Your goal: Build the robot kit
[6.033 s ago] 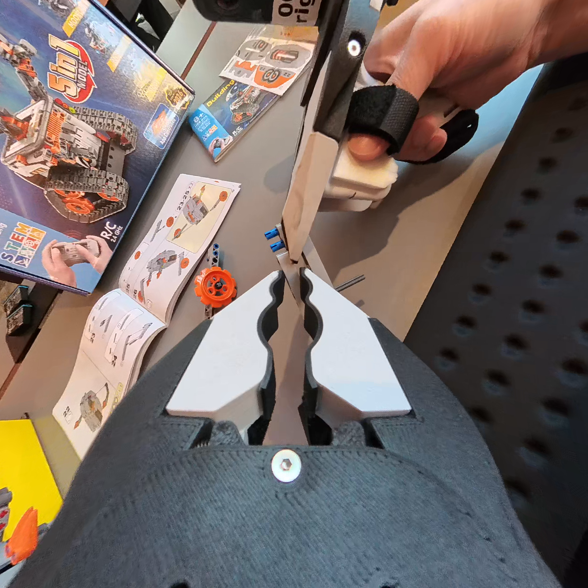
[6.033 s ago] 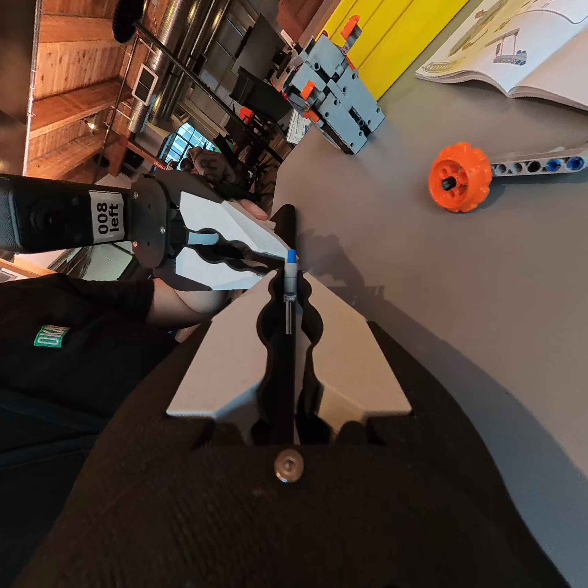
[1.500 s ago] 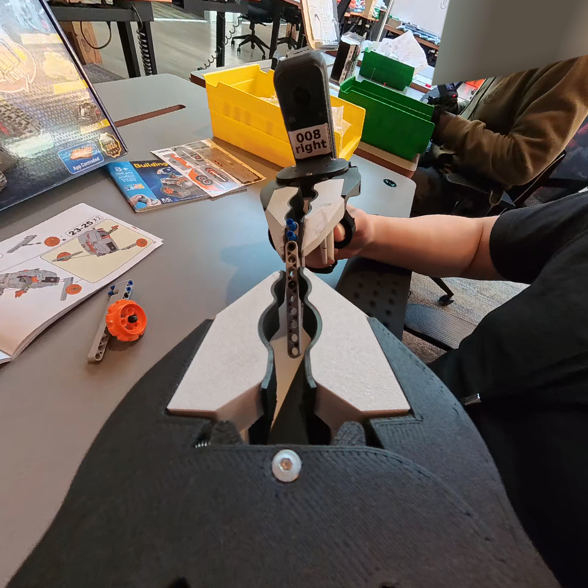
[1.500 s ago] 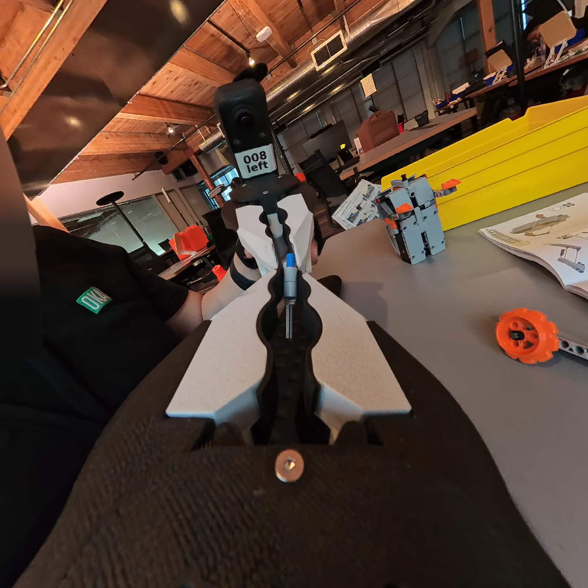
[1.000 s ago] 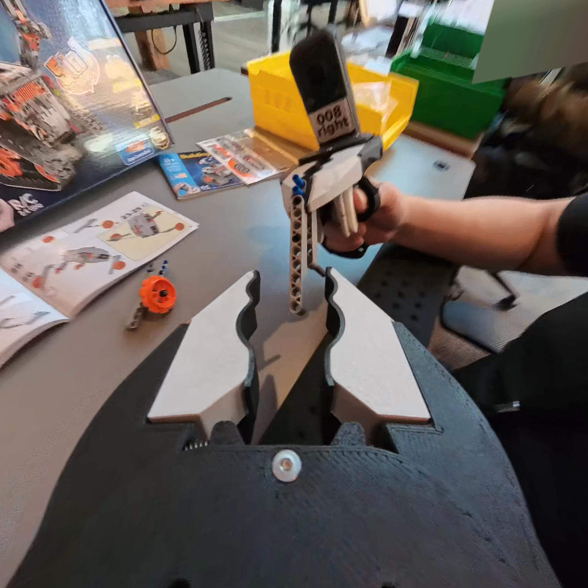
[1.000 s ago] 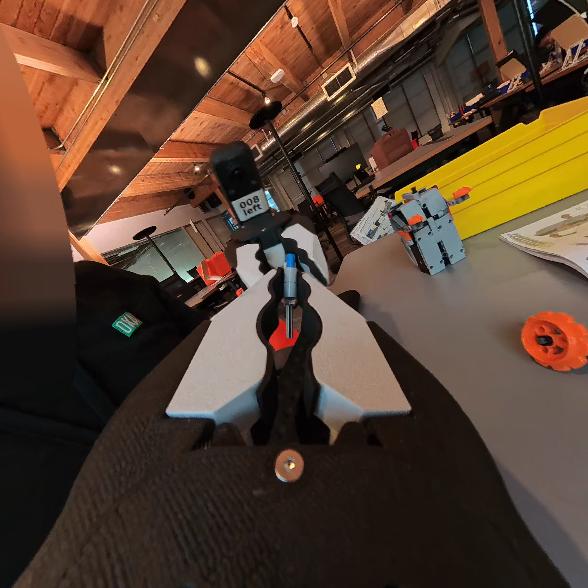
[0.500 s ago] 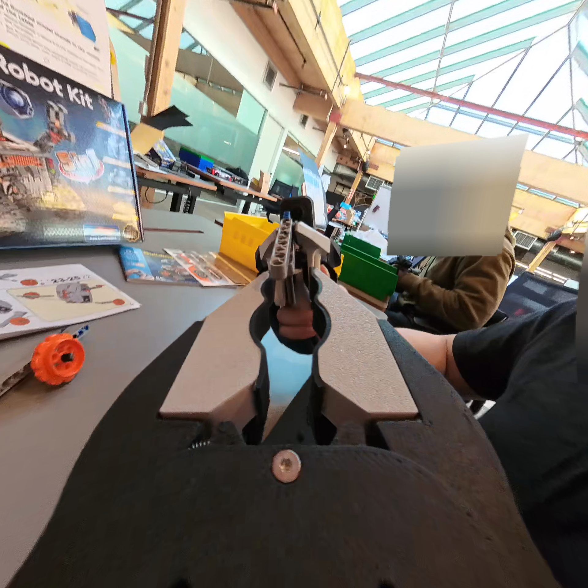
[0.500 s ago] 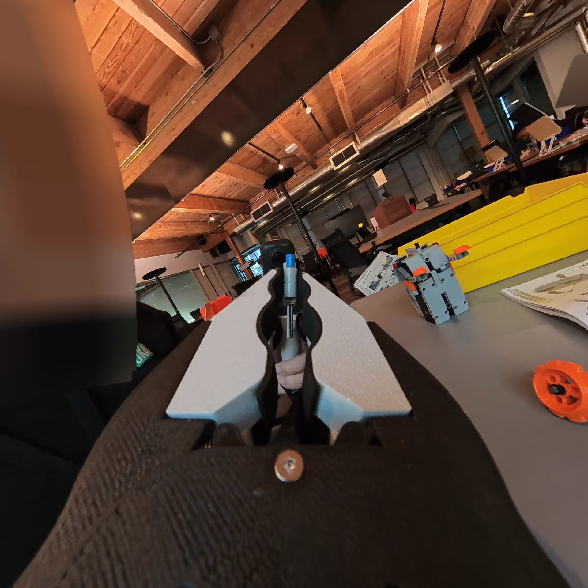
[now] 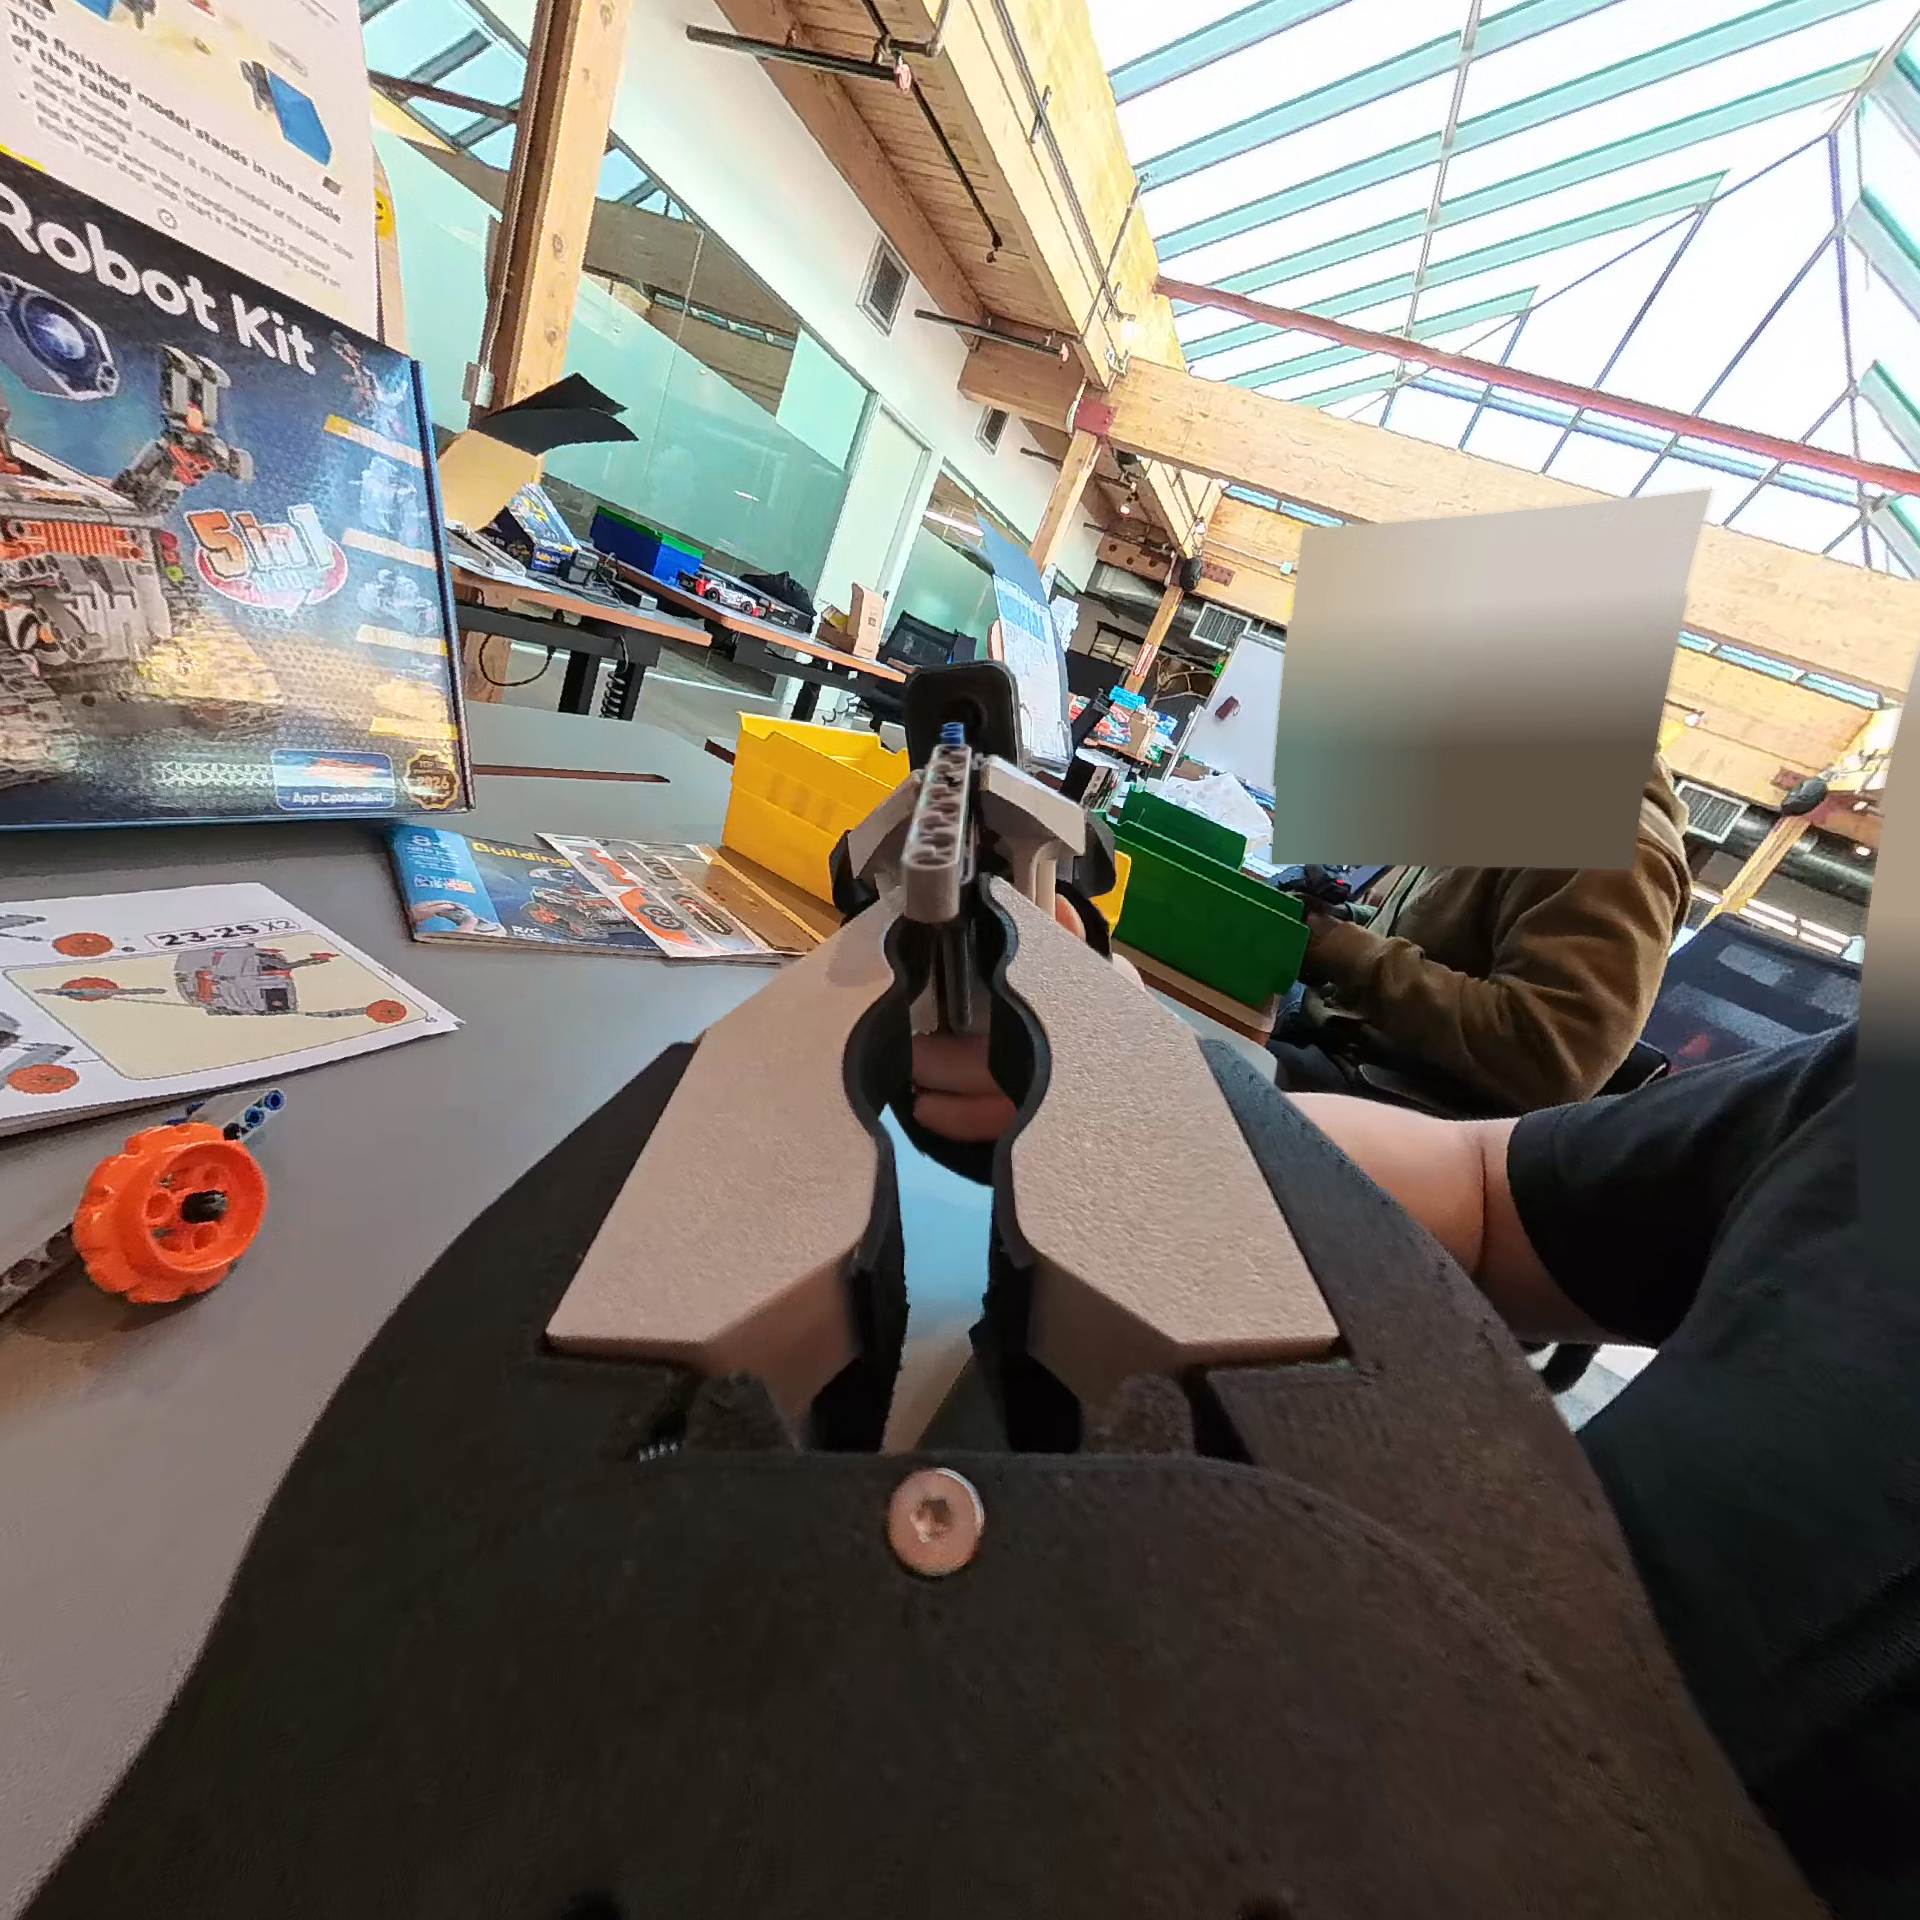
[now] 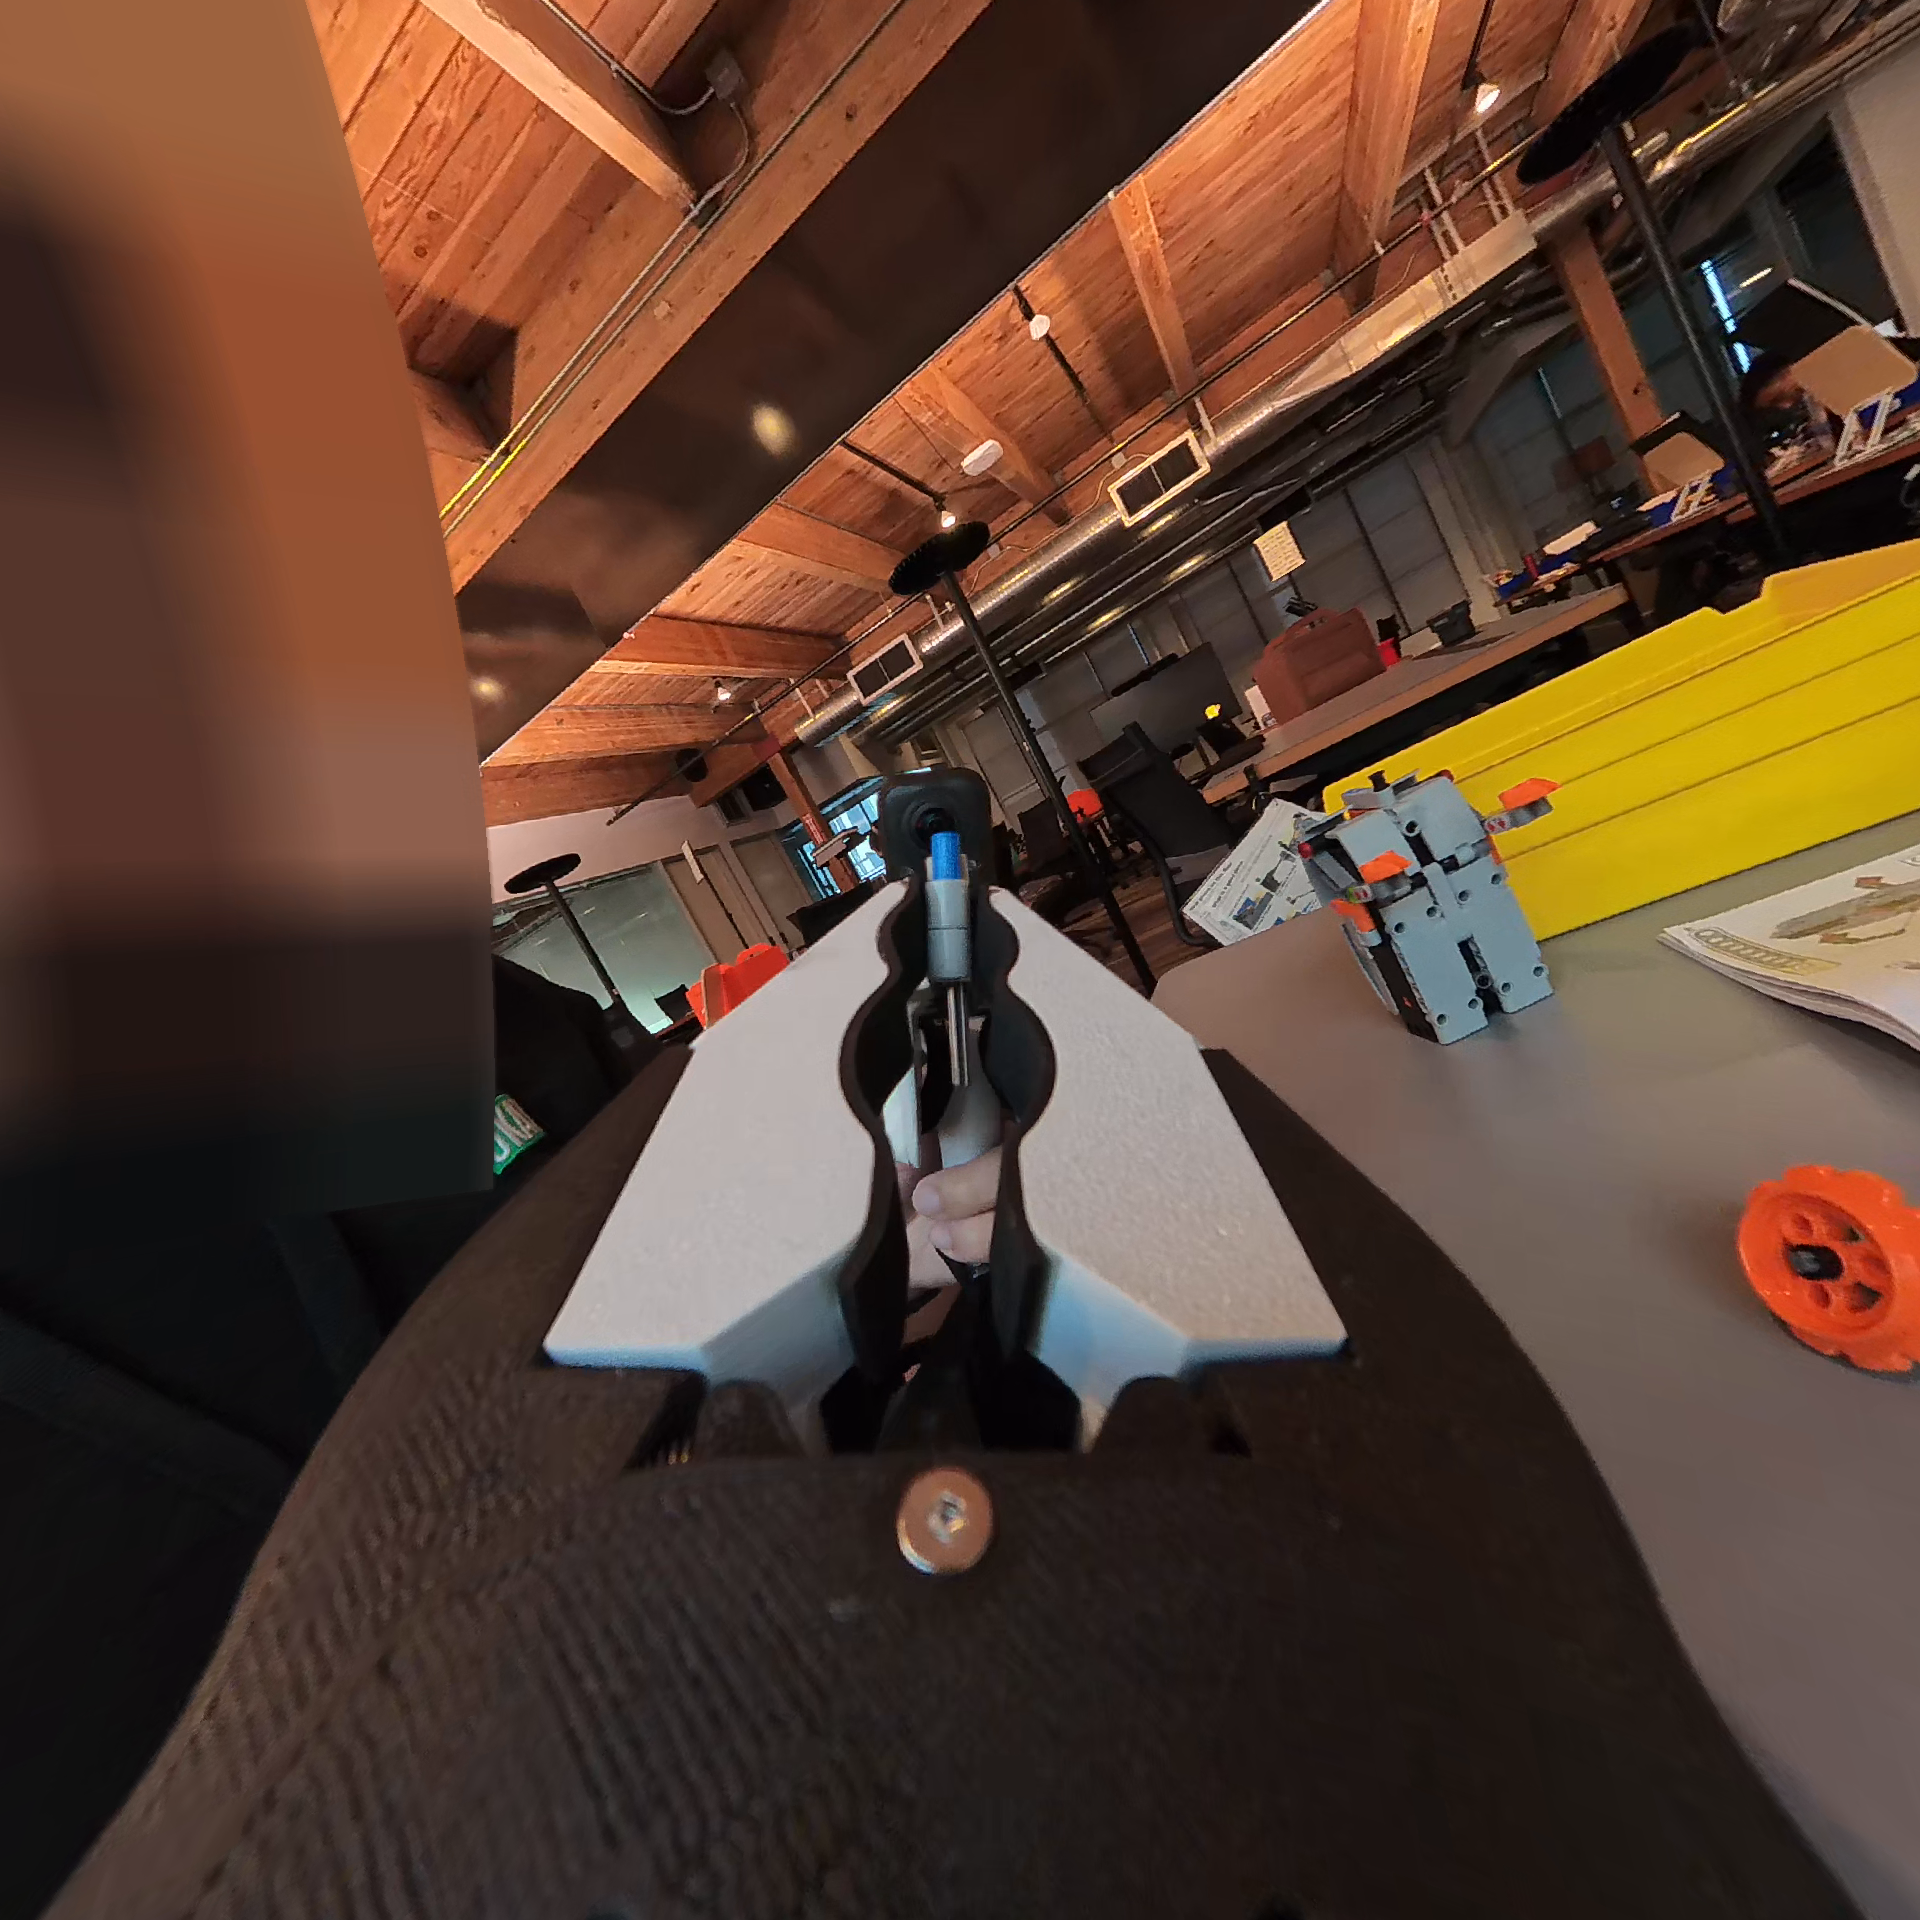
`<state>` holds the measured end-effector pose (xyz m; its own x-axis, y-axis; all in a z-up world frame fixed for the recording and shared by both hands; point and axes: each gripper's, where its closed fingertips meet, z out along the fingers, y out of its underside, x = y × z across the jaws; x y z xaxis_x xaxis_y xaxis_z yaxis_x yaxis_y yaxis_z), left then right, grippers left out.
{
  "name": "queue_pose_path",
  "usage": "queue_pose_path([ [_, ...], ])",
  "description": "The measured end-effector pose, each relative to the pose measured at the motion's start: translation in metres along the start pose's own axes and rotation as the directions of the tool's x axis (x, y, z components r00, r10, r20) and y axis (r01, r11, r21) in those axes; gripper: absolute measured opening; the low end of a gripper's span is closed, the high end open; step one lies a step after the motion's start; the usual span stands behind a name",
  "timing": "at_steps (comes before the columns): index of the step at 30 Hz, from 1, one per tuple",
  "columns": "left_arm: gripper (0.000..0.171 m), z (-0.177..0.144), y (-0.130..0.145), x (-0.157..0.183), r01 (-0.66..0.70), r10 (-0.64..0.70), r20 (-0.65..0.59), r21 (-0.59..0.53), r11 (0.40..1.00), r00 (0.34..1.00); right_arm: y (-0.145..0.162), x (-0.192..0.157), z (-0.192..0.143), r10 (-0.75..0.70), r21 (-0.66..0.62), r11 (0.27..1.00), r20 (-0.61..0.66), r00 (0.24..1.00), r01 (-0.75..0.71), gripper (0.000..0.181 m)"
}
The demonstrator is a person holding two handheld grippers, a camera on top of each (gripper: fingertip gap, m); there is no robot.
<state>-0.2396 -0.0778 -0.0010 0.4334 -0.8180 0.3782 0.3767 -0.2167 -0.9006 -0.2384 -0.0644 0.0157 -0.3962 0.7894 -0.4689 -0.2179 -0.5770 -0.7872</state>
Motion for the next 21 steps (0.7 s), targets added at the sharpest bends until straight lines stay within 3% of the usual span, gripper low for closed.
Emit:
queue_pose_path([
  [14,0.005,0.000,-0.009,0.002,-0.016,0.016,0.002,0.059,0.998,1.000,0.000,-0.004,0.001,-0.008,0.004,1.000,0.016,1.000,0.007,0.006],
  [19,0.006,0.001,-0.006,-0.009,-0.059,0.057,0.062,0.029,0.998,0.996,0.001,0.012,-0.003,0.155,0.032,0.987,-0.013,0.988,-0.155,0.006],
  [21,0.015,-0.001,-0.005,-0.018,-0.081,0.078,0.118,0.018,0.997,0.990,0.001,0.020,-0.006,0.218,0.057,0.975,-0.023,0.976,-0.216,0.006],
])
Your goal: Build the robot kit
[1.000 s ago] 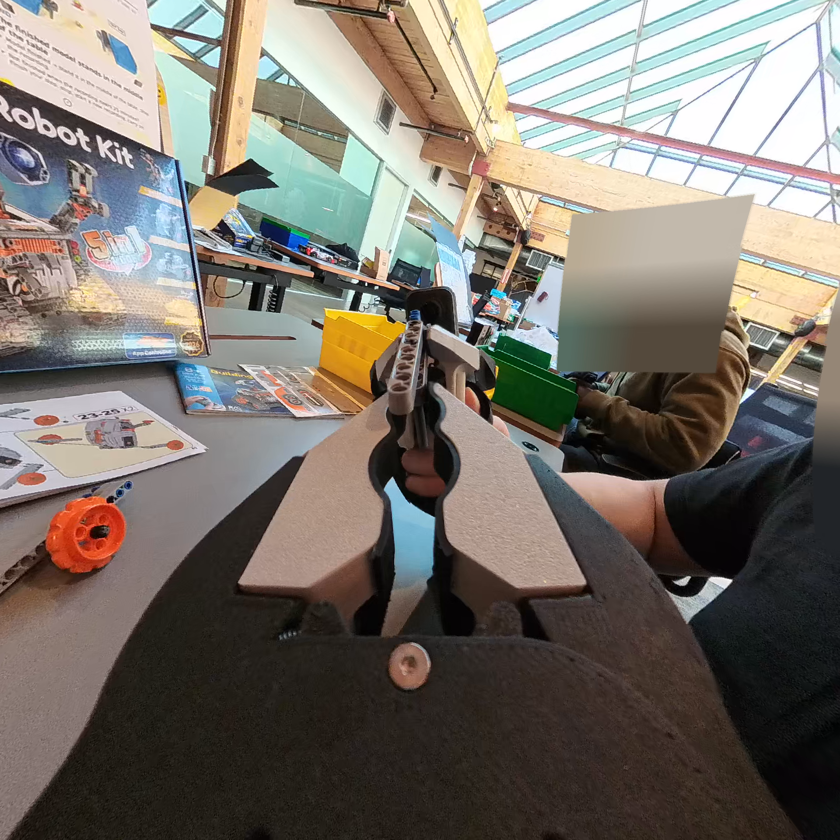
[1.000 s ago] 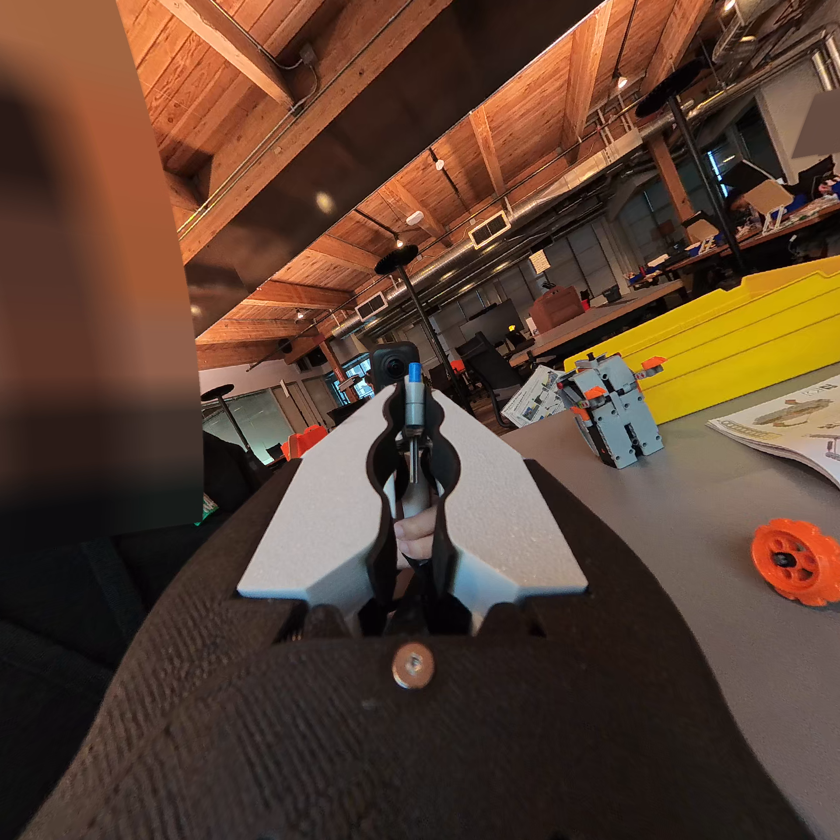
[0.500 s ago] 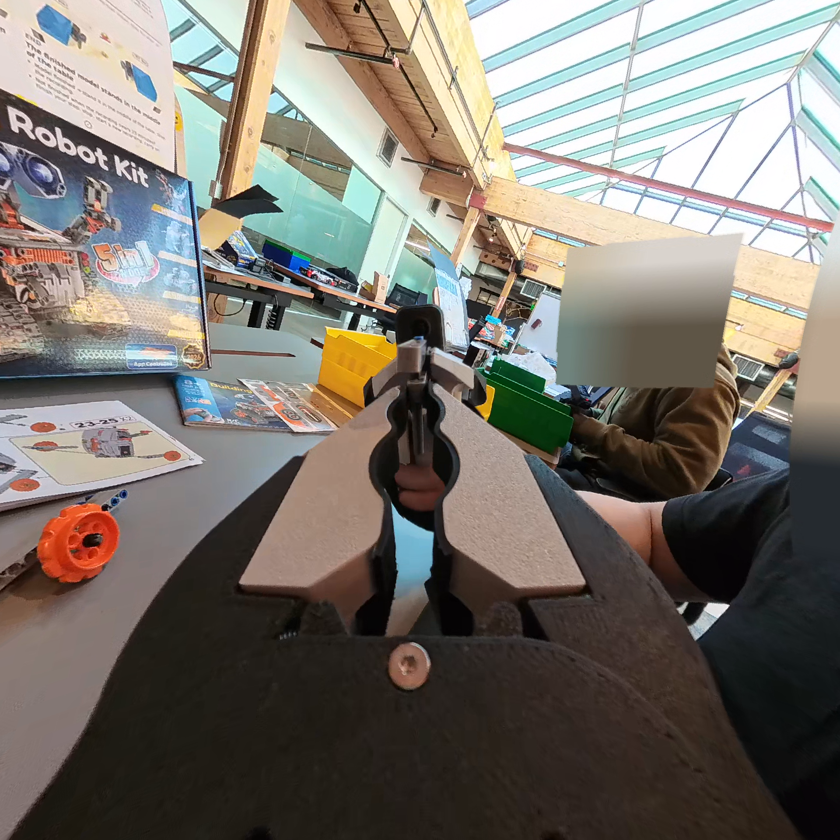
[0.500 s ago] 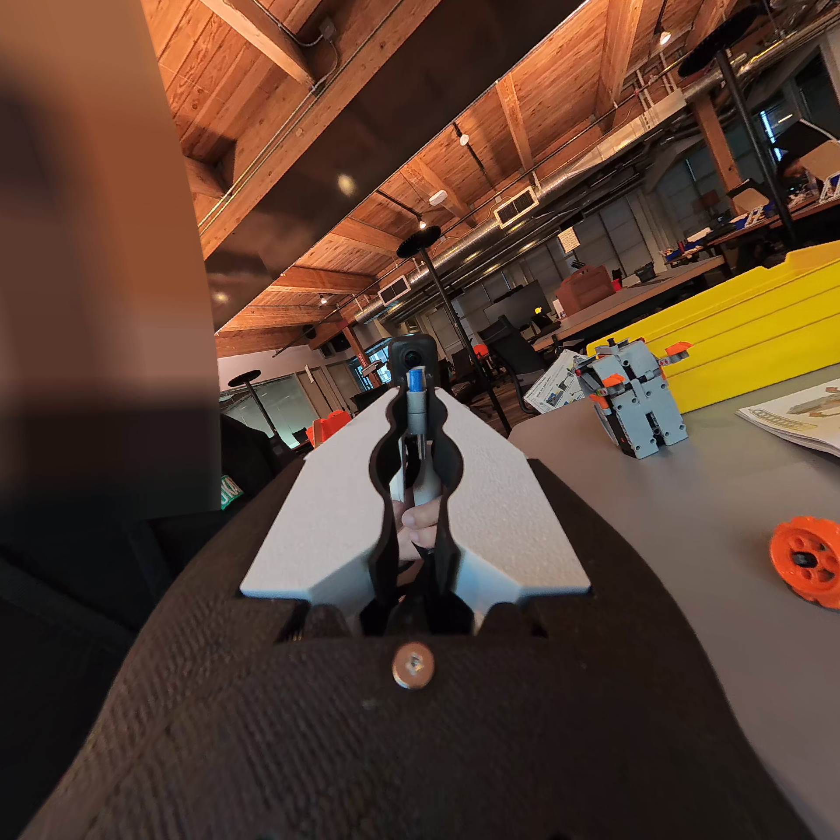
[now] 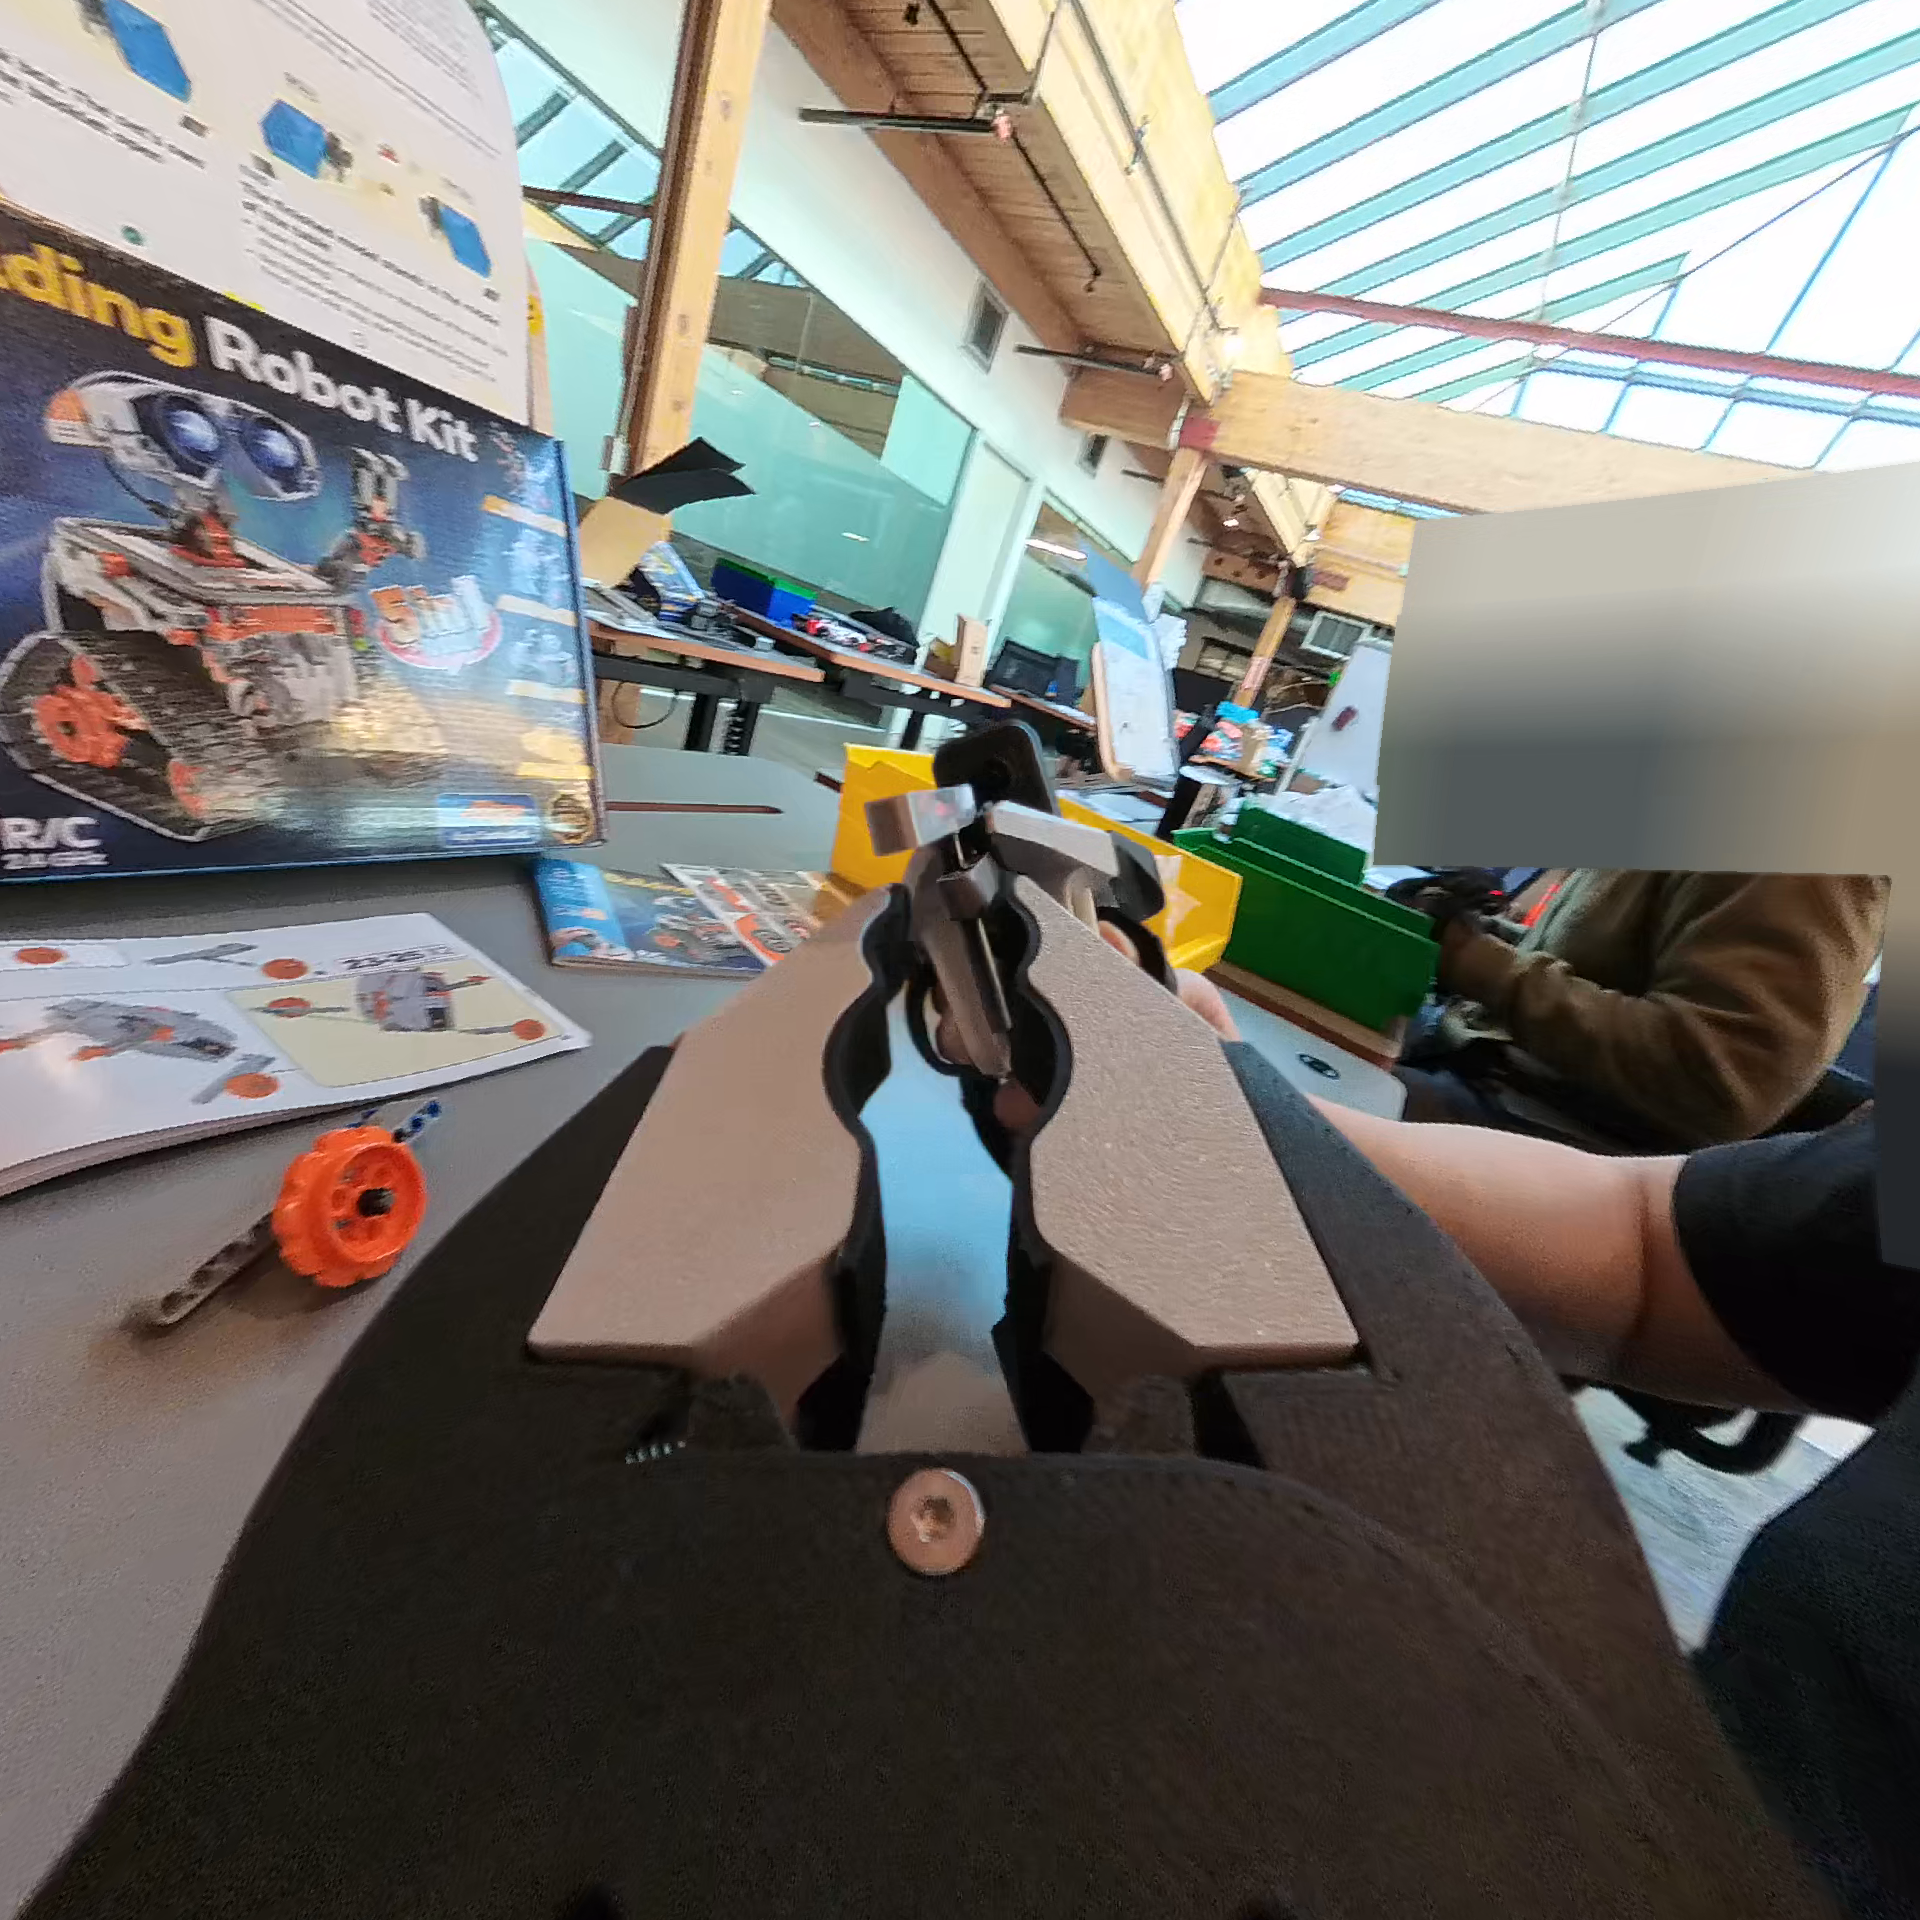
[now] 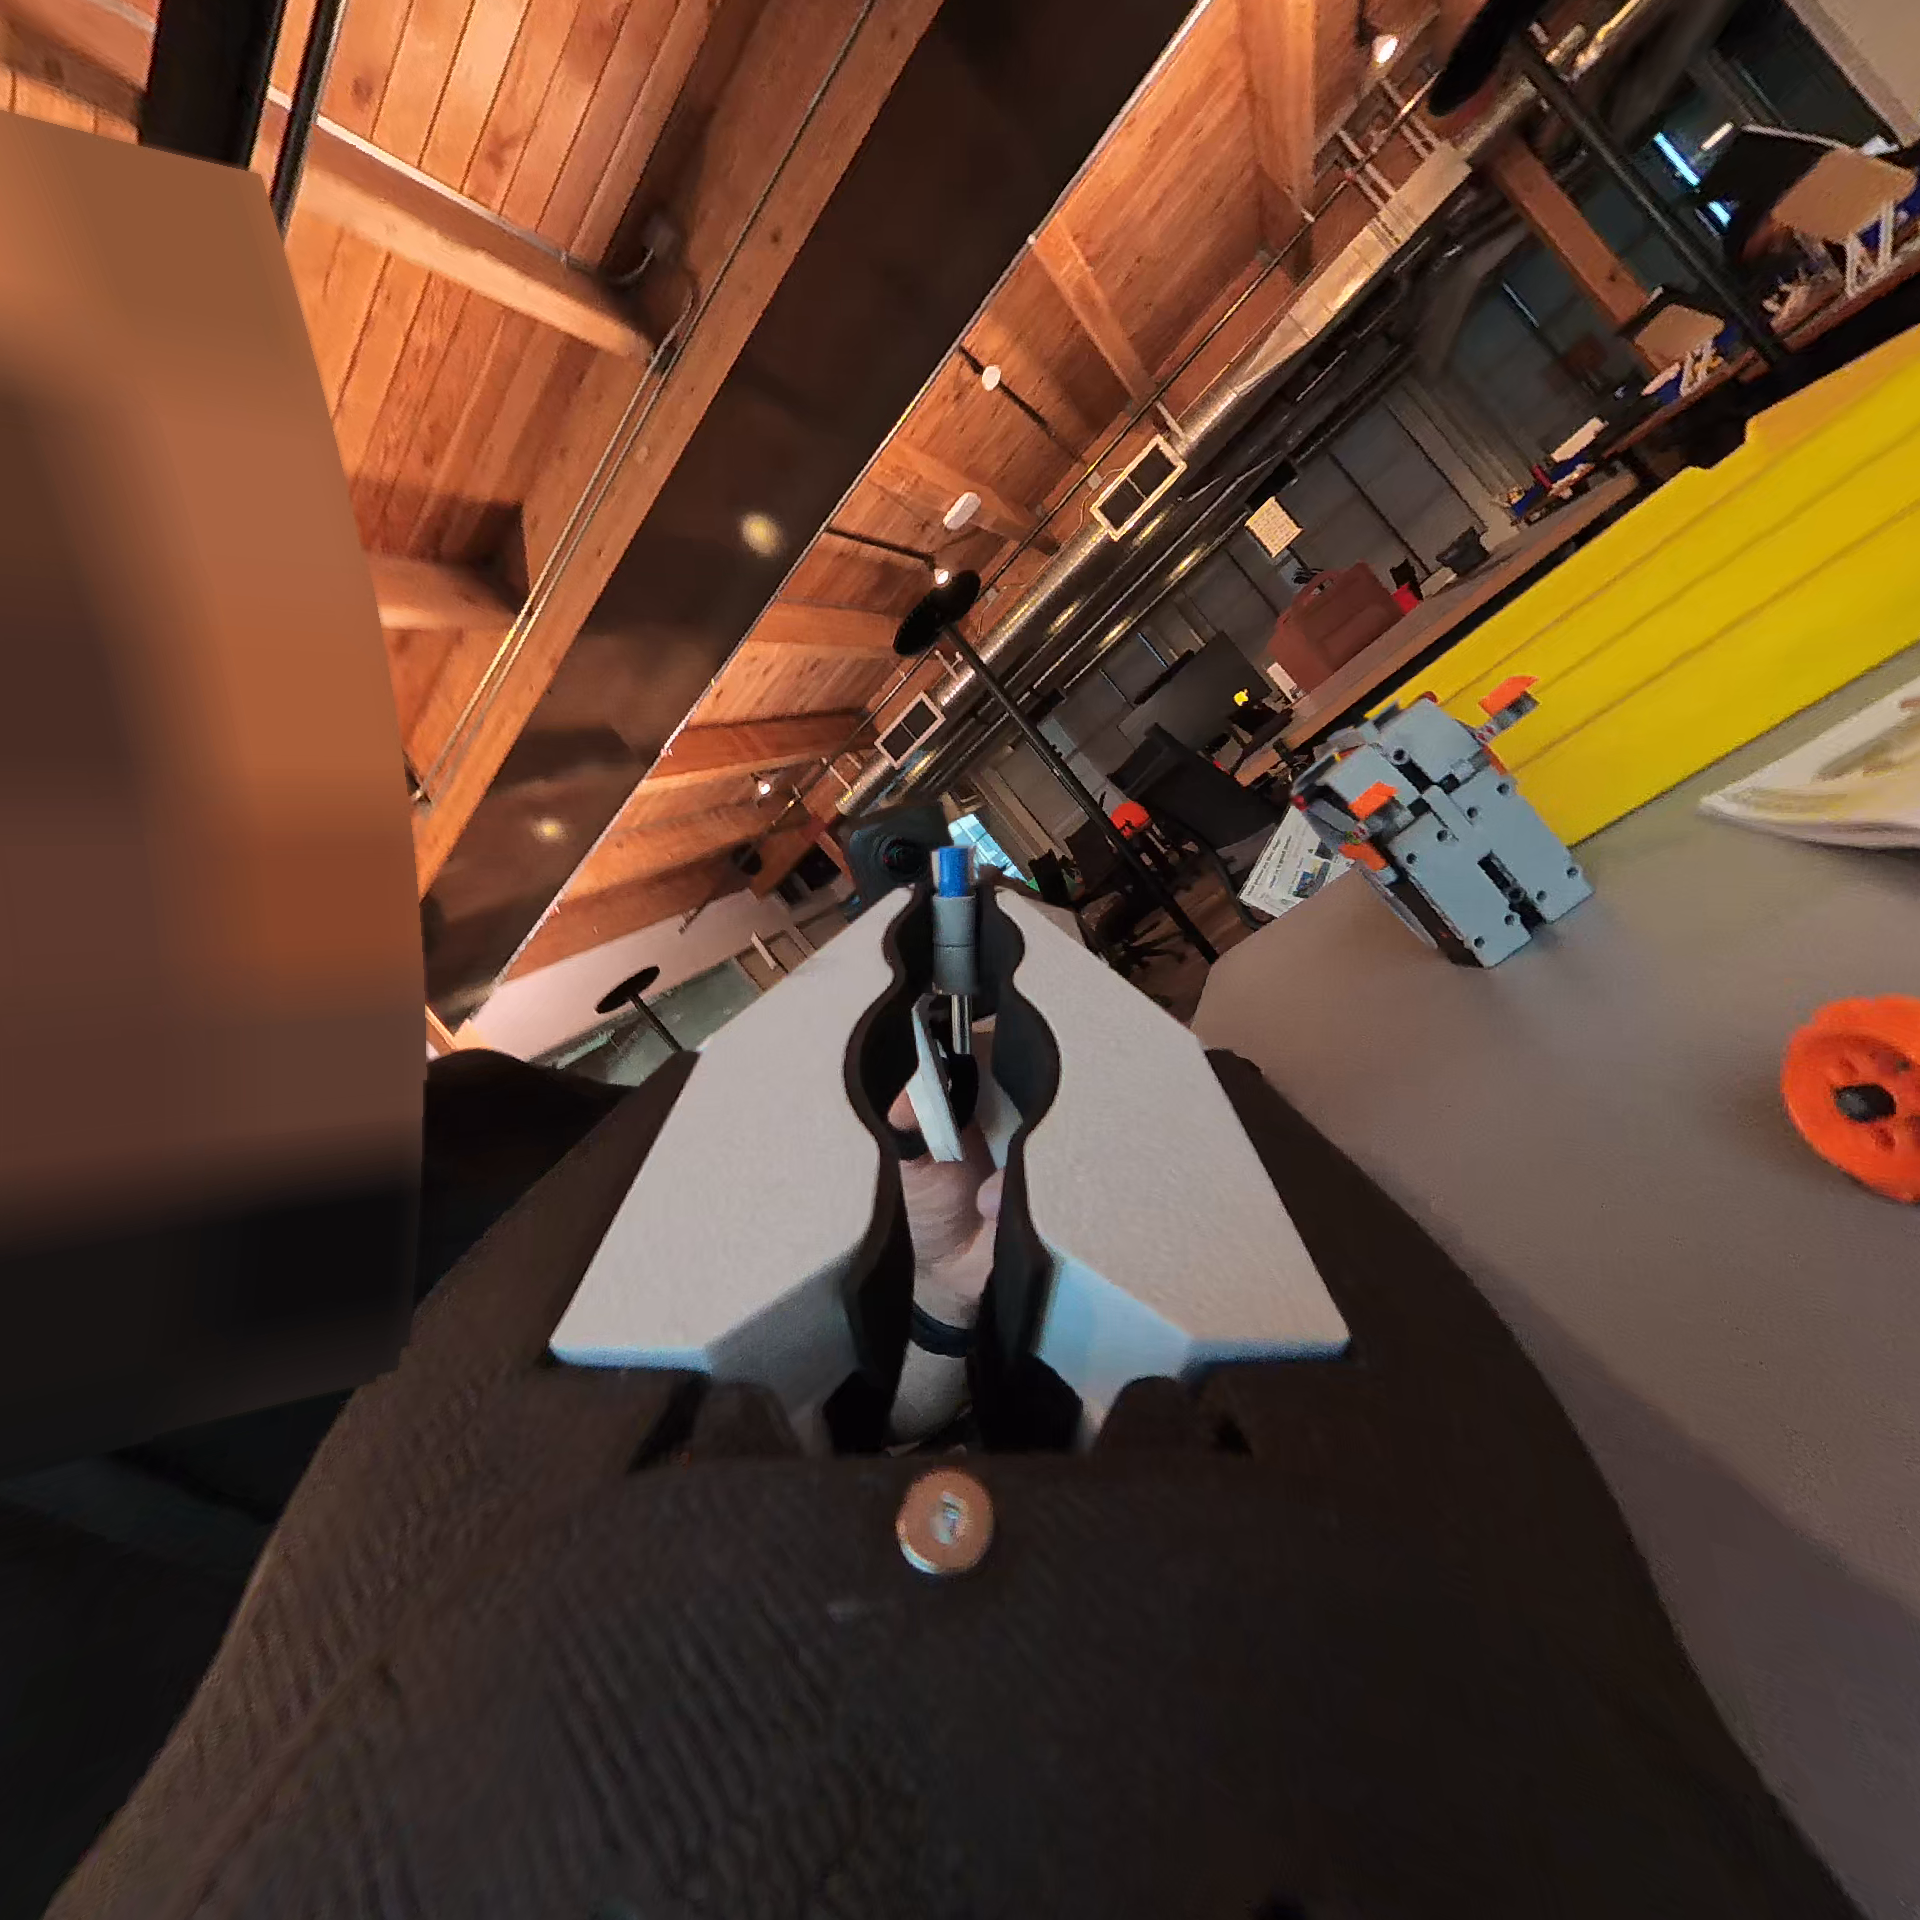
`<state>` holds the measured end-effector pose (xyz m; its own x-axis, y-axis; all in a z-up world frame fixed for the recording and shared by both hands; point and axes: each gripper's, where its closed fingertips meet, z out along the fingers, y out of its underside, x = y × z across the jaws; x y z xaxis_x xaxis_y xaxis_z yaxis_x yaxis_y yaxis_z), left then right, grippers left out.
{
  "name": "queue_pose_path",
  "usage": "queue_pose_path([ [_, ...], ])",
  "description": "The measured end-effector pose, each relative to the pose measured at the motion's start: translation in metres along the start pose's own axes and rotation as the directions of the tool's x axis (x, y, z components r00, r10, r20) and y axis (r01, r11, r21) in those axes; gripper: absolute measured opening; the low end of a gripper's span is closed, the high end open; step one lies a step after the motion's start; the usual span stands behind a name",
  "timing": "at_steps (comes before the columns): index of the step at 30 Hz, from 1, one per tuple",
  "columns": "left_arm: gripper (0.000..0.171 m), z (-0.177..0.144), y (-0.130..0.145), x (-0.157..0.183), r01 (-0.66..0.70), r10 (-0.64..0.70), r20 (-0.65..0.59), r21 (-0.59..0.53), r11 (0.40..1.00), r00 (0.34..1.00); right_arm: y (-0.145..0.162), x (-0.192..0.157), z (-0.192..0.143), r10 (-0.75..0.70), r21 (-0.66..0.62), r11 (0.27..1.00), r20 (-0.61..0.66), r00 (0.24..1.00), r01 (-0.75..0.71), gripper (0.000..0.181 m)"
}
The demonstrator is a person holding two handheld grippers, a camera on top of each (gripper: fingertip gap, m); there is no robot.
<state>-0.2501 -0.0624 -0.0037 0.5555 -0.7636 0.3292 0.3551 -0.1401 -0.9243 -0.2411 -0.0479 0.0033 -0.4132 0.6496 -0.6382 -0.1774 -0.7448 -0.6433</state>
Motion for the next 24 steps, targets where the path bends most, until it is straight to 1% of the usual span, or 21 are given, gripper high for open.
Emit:
queue_pose_path([
  [2,0.030,-0.005,0.002,-0.010,-0.025,0.026,0.068,-0.018,1.000,0.997,0.000,0.007,-0.002,0.015,-0.002,1.000,-0.033,0.999,-0.015,0.006],
  [3,0.036,-0.011,0.003,-0.017,-0.060,0.063,0.119,-0.029,0.998,0.991,0.001,0.010,-0.003,0.004,-0.011,1.000,-0.053,0.999,-0.005,0.006],
  [5,0.050,-0.024,-0.003,-0.031,-0.202,0.208,0.239,-0.051,0.978,0.949,0.004,0.016,-0.003,-0.038,-0.044,0.998,-0.104,0.994,0.034,0.005],
  [6,0.053,-0.029,-0.010,-0.033,-0.296,0.307,0.277,-0.083,0.952,0.911,0.006,0.020,-0.003,-0.072,-0.071,0.996,-0.142,0.987,0.062,0.005],
  [7,0.054,-0.030,-0.015,-0.031,-0.388,0.411,0.283,-0.135,0.912,0.866,0.009,0.024,-0.003,-0.102,-0.096,0.992,-0.170,0.980,0.087,0.005],
  [8,0.053,-0.028,-0.017,-0.027,-0.468,0.508,0.261,-0.203,0.860,0.821,0.011,0.026,-0.003,-0.122,-0.116,0.988,-0.187,0.975,0.101,0.006],
  [9,0.054,-0.023,-0.016,-0.023,-0.533,0.592,0.213,-0.275,0.800,0.778,0.013,0.028,-0.003,-0.135,-0.132,0.985,-0.203,0.970,0.109,0.005],
  [11,0.053,-0.014,-0.007,-0.018,-0.632,0.712,0.091,-0.390,0.669,0.697,0.017,0.032,-0.003,-0.151,-0.158,0.981,-0.225,0.963,0.117,0.006],
  [13,0.050,-0.009,0.006,-0.021,-0.688,0.781,-0.015,-0.485,0.541,0.625,0.018,0.033,-0.003,-0.166,-0.172,0.977,-0.238,0.957,0.127,0.006],
  [15,0.049,-0.004,0.016,-0.025,-0.711,0.814,-0.081,-0.542,0.449,0.575,0.018,0.034,-0.004,-0.179,-0.176,0.975,-0.249,0.952,0.137,0.006],
  [18,0.046,0.002,0.028,-0.029,-0.723,0.840,-0.129,-0.587,0.364,0.527,0.017,0.035,-0.006,-0.186,-0.179,0.974,-0.261,0.947,0.142,0.006],
  [21,0.045,0.004,0.033,-0.036,-0.733,0.873,-0.145,-0.615,0.289,0.466,0.020,0.037,-0.006,-0.200,-0.199,0.969,-0.265,0.943,0.149,0.006],
  [24,0.038,0.004,0.036,-0.041,-0.741,0.890,-0.159,-0.626,0.243,0.427,0.023,0.038,-0.005,-0.221,-0.224,0.961,-0.270,0.937,0.162,0.006],
])
